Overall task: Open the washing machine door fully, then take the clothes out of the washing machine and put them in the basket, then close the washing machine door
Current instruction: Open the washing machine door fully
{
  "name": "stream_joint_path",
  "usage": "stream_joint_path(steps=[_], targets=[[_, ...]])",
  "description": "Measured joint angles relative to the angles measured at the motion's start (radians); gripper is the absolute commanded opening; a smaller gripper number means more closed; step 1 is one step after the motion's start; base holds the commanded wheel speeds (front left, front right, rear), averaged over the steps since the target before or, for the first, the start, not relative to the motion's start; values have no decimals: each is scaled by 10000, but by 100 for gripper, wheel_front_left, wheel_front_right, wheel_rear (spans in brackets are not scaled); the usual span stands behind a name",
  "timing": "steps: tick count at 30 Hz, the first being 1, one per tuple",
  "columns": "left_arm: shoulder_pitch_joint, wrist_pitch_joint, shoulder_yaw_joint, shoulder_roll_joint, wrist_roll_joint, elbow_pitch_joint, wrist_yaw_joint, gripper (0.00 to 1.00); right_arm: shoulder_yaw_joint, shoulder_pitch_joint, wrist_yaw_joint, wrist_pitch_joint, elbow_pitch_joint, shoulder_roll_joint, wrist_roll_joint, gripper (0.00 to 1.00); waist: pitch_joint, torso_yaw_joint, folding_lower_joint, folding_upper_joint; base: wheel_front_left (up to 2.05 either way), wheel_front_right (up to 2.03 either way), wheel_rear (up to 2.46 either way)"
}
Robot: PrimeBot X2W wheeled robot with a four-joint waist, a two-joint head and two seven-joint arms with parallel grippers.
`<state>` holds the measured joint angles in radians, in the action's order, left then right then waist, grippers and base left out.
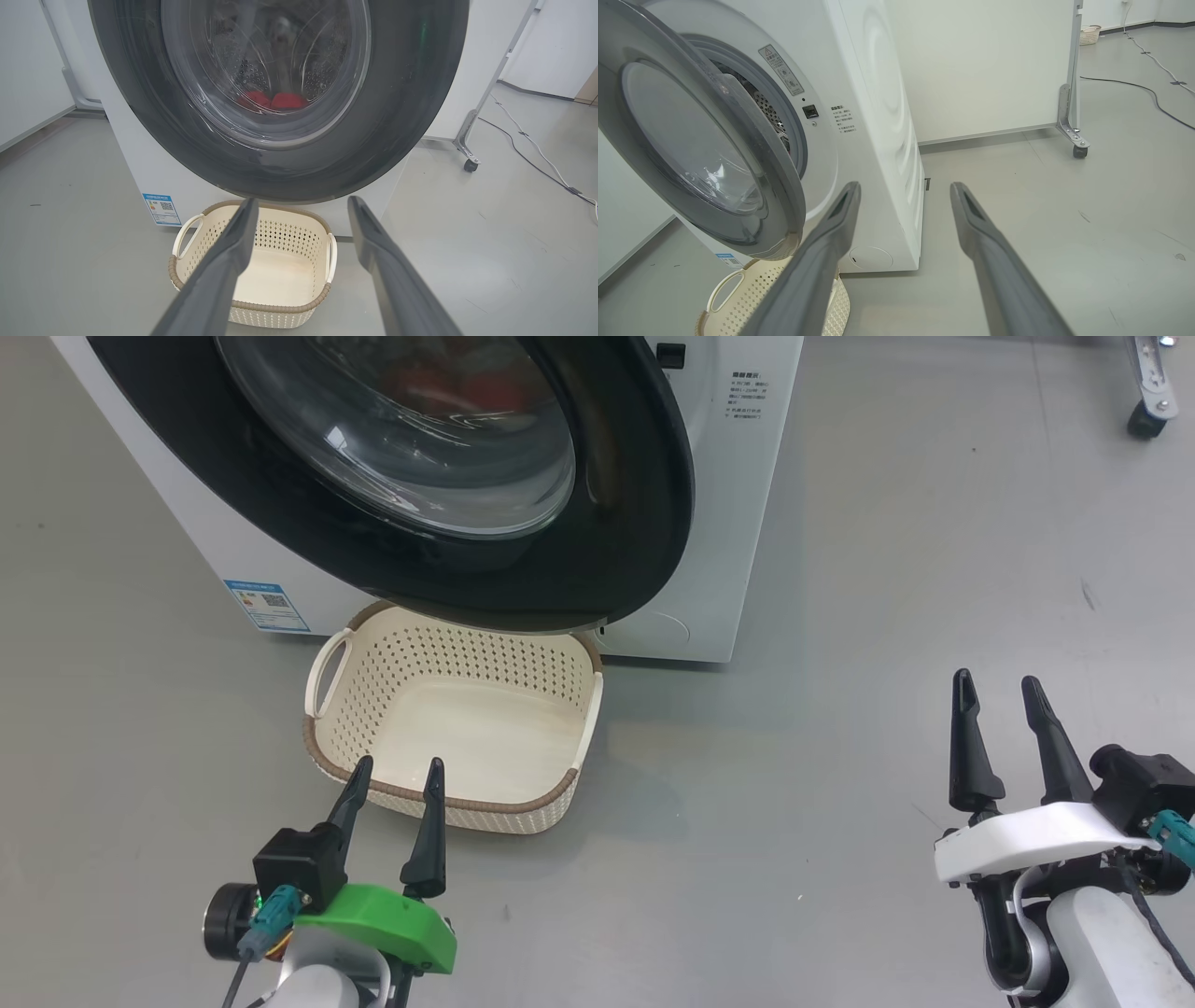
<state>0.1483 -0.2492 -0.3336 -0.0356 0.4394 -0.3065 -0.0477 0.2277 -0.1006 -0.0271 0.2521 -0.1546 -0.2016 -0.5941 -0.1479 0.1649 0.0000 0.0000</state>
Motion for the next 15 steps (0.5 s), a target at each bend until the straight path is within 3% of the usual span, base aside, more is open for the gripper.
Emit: stream_joint_path(steps=[15], targets=[[48, 0, -360, -6, 2, 142, 13, 100, -194, -1223, 564, -286, 150, -487, -188, 100, -575, 291, 0, 0, 0, 0, 0]])
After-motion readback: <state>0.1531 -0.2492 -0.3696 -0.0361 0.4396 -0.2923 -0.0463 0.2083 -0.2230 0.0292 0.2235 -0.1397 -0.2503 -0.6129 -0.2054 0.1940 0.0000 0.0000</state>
